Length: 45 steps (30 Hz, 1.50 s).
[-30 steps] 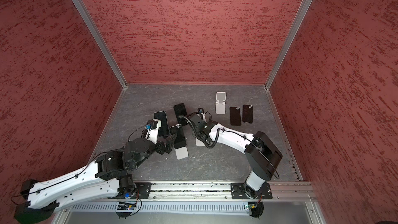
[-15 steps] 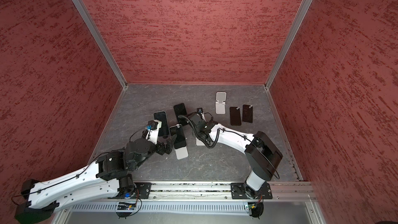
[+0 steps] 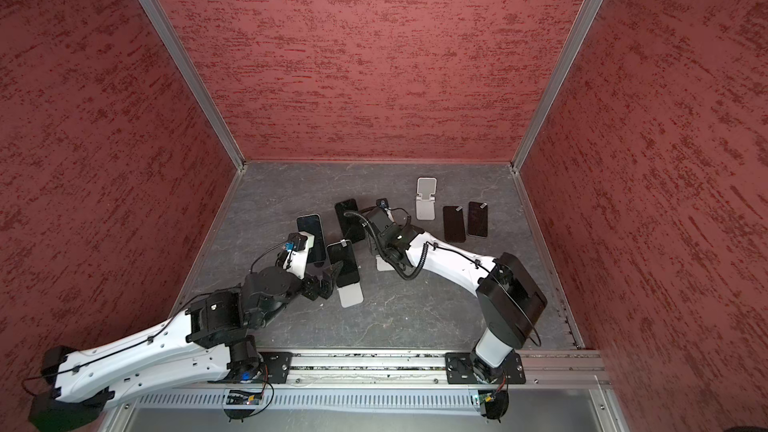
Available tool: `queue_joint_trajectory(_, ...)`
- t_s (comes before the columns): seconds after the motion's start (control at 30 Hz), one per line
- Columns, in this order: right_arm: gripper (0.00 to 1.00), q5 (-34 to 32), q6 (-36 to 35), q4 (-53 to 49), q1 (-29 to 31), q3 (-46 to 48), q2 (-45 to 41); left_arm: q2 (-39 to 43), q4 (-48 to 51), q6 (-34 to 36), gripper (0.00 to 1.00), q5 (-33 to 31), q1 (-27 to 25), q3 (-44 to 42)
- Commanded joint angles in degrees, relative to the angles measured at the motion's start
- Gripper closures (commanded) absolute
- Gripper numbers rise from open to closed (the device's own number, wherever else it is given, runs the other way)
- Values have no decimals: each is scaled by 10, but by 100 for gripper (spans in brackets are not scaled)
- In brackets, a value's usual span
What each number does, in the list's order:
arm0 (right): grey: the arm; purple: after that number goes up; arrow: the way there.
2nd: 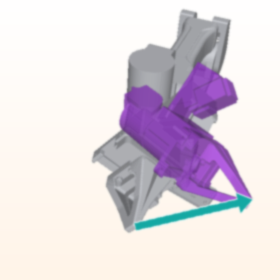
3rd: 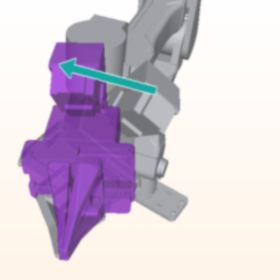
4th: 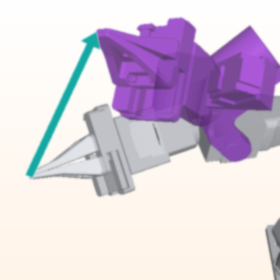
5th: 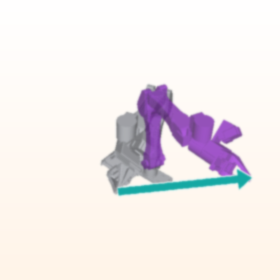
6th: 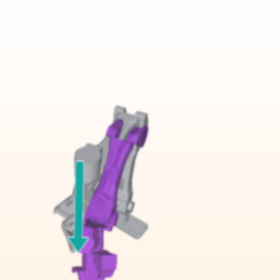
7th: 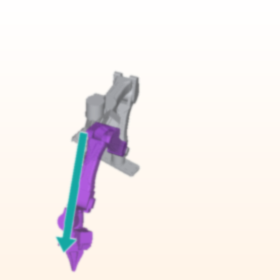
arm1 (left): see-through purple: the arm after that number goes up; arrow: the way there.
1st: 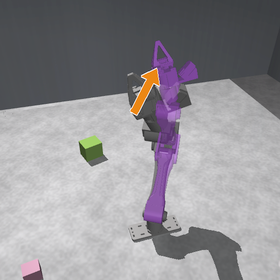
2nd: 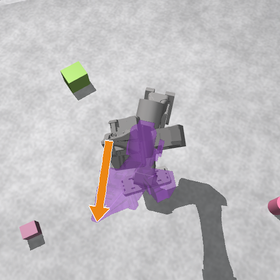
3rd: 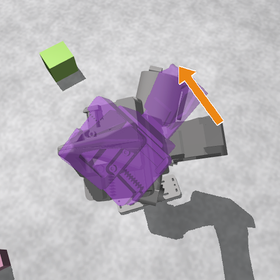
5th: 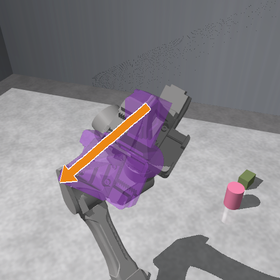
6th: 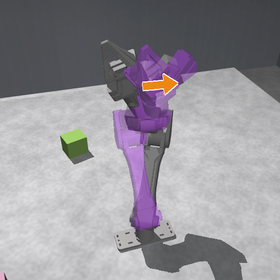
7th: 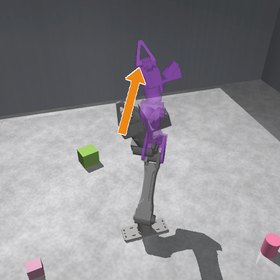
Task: Remove the phone from the phone stand
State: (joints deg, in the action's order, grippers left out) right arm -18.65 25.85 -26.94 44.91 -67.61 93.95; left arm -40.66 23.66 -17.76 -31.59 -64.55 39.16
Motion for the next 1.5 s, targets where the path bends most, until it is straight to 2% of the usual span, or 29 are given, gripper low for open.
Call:
queue_joint_trajectory(0.0,41,15,-28,28,-24,-29,-14,-3,1,-7,1,6,4,-5)
queue_joint_trajectory(0.73,38,86,-131,60,-175,-137,74,-9,11,-16,1,4,6,12)
queue_joint_trajectory(1.27,38,147,-166,59,-222,-227,155,-7,12,-18,0,10,6,17)
queue_joint_trajectory(1.47,37,145,-167,61,-227,-241,181,0,18,-26,0,7,6,15)
